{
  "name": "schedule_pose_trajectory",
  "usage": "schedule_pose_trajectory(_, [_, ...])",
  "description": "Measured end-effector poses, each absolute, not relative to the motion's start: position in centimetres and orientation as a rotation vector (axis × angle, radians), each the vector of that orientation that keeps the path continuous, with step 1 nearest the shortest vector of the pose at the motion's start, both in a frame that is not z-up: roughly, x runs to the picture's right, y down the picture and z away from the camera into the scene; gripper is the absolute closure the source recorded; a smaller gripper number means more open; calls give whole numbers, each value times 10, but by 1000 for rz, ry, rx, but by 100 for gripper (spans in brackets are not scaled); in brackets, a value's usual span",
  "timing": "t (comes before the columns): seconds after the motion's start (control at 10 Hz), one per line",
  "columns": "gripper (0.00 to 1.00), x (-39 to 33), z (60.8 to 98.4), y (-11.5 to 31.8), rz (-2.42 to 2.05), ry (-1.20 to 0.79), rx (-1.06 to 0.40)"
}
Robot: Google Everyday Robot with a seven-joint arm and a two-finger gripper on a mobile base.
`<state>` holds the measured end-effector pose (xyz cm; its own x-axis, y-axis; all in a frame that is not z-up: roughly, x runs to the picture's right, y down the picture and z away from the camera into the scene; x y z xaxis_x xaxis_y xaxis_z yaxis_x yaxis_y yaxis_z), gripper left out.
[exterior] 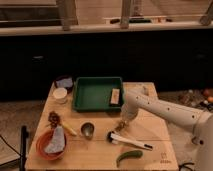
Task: Place fork in metal cup
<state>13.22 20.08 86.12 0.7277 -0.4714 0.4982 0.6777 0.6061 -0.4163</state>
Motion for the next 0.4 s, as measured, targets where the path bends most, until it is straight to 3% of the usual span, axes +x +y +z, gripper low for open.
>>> schedule_pose_trajectory(0.4, [100,129,829,178,-708,-349,-553])
